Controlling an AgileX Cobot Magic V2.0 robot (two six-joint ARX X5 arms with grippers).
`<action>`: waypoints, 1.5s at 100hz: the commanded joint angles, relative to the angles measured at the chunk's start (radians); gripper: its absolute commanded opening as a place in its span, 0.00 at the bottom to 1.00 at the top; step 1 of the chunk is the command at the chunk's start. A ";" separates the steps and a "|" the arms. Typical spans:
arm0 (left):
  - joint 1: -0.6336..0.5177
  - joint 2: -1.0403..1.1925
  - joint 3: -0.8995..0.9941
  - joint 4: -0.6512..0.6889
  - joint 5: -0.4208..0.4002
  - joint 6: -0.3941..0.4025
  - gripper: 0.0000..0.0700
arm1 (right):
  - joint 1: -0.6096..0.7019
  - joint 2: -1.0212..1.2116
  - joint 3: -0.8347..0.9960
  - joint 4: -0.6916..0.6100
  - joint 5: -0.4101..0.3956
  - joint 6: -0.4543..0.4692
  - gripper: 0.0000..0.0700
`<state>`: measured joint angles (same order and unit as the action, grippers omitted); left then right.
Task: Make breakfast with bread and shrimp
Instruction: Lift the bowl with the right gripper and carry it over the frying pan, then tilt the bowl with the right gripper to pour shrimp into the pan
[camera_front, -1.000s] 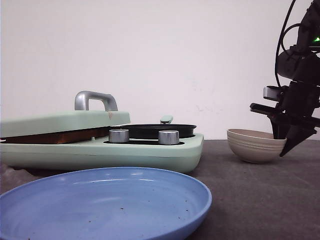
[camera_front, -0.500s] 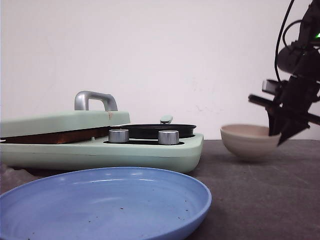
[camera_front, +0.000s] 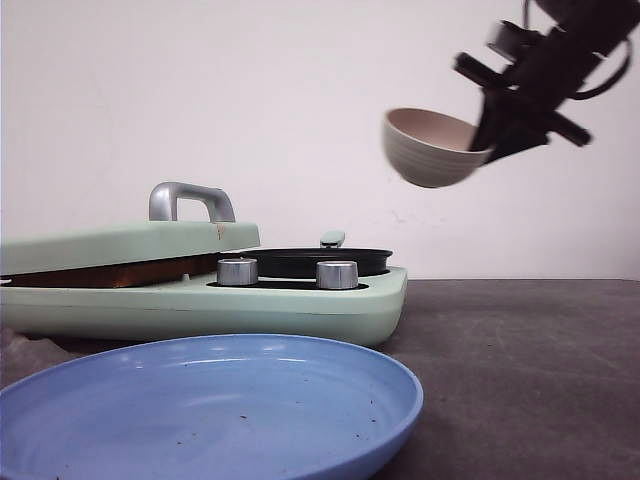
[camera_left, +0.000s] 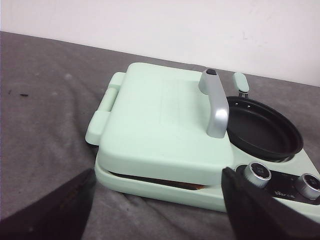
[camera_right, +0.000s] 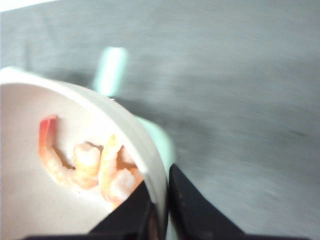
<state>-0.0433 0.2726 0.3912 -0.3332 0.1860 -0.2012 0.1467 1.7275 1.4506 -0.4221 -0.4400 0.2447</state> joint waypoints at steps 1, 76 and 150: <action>0.001 0.000 0.000 0.011 -0.002 -0.003 0.62 | 0.036 0.011 0.021 0.028 0.024 0.015 0.00; 0.001 0.000 0.000 0.012 -0.002 -0.006 0.62 | 0.485 0.119 0.021 0.489 0.984 -0.869 0.00; 0.001 0.000 0.000 0.013 -0.002 -0.002 0.62 | 0.525 0.259 0.021 0.797 1.195 -1.194 0.00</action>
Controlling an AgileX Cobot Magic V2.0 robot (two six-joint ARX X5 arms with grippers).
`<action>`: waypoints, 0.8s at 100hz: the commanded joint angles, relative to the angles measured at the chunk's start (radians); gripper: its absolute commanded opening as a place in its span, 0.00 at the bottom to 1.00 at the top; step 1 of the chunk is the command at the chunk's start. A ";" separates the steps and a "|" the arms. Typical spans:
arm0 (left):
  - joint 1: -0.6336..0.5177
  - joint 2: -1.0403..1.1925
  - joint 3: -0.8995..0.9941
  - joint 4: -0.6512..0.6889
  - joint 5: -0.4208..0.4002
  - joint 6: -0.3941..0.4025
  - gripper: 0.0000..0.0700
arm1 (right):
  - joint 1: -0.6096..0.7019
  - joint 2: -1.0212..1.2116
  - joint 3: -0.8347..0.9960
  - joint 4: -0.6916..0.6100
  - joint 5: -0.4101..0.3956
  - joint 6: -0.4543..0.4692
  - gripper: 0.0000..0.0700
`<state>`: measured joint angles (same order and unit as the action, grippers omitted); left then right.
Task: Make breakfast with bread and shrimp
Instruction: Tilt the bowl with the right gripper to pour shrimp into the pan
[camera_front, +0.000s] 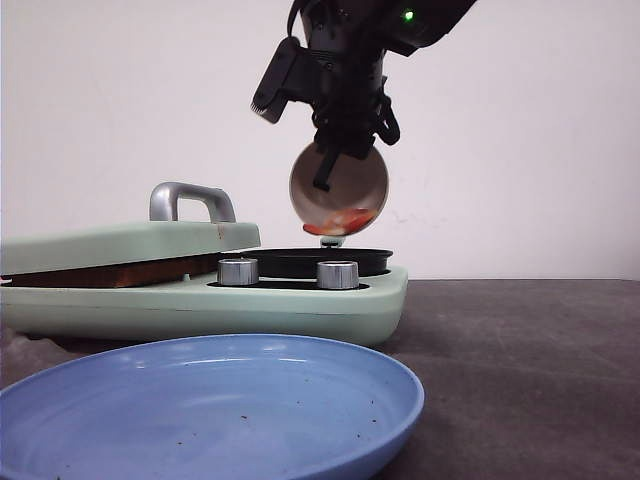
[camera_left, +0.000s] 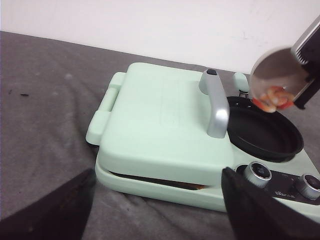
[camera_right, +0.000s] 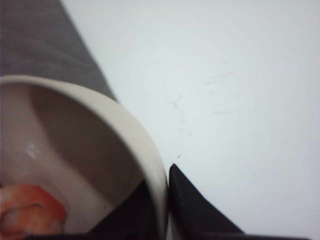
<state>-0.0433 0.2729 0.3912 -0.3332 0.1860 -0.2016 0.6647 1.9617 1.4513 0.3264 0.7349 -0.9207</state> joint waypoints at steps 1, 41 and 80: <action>0.001 0.000 0.000 0.013 -0.002 -0.002 0.62 | 0.007 0.024 0.021 0.055 0.026 -0.032 0.00; 0.001 0.000 0.000 0.013 -0.002 0.002 0.62 | 0.008 0.024 0.021 0.151 0.094 0.025 0.00; 0.001 0.000 0.000 0.013 -0.002 0.003 0.62 | 0.013 0.024 0.021 0.289 0.096 0.093 0.00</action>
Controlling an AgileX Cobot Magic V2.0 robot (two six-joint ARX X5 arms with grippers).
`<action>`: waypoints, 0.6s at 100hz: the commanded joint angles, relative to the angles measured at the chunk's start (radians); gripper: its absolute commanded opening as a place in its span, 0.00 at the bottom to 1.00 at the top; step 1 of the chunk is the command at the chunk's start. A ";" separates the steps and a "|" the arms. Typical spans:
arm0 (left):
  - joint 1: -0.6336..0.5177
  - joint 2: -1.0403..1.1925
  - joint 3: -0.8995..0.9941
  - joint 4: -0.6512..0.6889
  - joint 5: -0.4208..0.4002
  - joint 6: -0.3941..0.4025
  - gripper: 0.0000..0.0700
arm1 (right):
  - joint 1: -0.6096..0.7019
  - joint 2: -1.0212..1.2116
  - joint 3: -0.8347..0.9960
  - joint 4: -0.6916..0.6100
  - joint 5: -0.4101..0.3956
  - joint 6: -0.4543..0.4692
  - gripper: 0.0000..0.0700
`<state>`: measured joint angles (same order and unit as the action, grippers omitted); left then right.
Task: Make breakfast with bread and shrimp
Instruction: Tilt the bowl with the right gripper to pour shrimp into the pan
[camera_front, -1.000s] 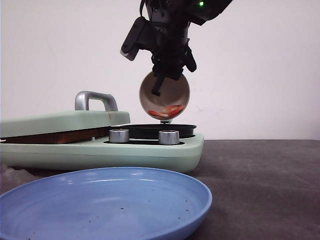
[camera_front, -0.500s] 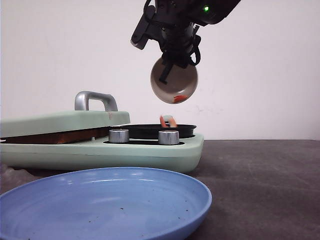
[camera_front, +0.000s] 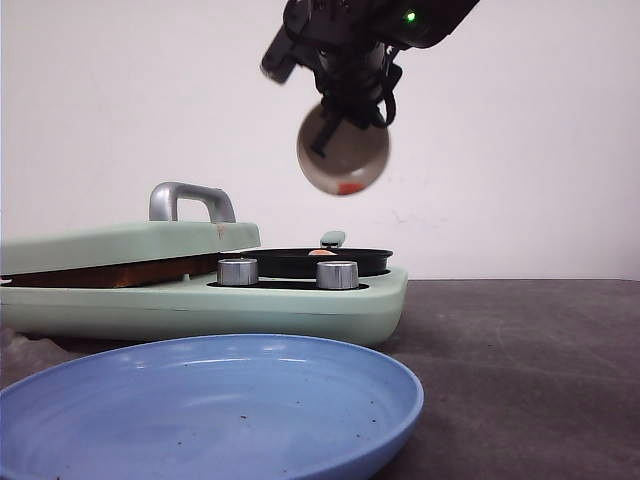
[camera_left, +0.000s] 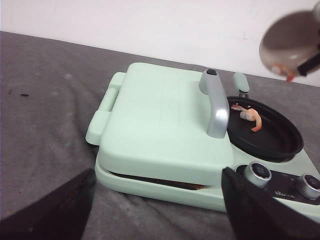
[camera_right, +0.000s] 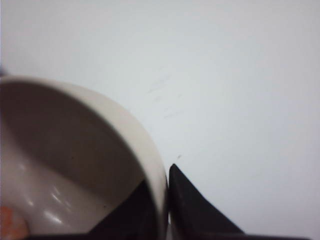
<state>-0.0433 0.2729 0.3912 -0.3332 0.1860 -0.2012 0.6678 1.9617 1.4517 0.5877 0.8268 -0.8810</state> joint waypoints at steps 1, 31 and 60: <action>0.001 0.000 0.000 0.013 -0.002 0.002 0.62 | 0.010 0.024 0.020 0.030 0.004 0.057 0.00; 0.001 0.000 0.000 0.012 -0.002 0.003 0.61 | 0.011 0.024 0.020 0.123 -0.008 0.069 0.00; 0.001 0.000 0.000 0.012 -0.002 0.003 0.61 | 0.011 0.024 0.020 0.147 -0.006 0.070 0.00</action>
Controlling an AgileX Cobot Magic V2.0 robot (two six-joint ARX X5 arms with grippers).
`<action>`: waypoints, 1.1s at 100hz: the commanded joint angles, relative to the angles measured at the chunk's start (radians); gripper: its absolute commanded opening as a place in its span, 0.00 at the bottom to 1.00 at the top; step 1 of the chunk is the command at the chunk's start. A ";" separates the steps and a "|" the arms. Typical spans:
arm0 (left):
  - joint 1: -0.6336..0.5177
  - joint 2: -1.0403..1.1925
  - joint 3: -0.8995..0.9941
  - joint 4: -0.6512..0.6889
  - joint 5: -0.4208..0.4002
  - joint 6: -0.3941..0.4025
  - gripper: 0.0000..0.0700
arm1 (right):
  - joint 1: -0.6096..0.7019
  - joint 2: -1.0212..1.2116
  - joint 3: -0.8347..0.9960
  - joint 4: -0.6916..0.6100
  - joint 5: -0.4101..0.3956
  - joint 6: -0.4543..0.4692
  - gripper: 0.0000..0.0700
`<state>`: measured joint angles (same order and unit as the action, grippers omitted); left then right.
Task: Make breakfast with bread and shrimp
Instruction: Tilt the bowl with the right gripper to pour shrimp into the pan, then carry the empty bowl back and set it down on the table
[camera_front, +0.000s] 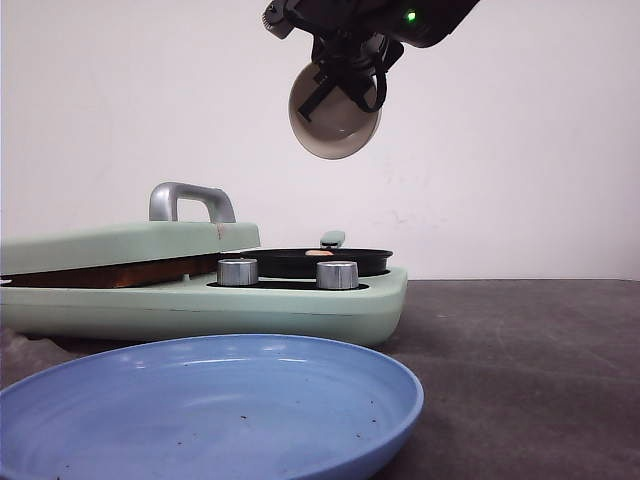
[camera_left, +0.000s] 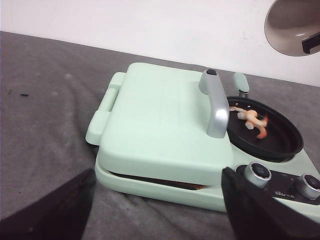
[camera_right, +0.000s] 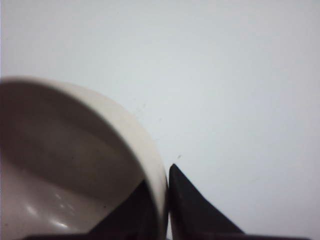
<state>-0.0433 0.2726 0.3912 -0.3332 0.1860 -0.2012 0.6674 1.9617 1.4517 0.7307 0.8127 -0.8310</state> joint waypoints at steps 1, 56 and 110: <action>0.001 0.000 0.000 0.012 -0.002 0.003 0.61 | 0.012 0.024 0.020 0.002 0.008 0.020 0.00; 0.001 0.000 0.000 0.011 -0.002 0.001 0.61 | 0.045 -0.059 0.020 -0.416 0.032 0.368 0.00; 0.001 0.000 0.000 0.008 -0.002 -0.025 0.62 | -0.086 -0.469 0.020 -1.011 -0.311 0.826 0.00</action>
<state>-0.0433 0.2726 0.3912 -0.3336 0.1860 -0.2092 0.5953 1.5280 1.4513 -0.2661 0.5491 -0.0971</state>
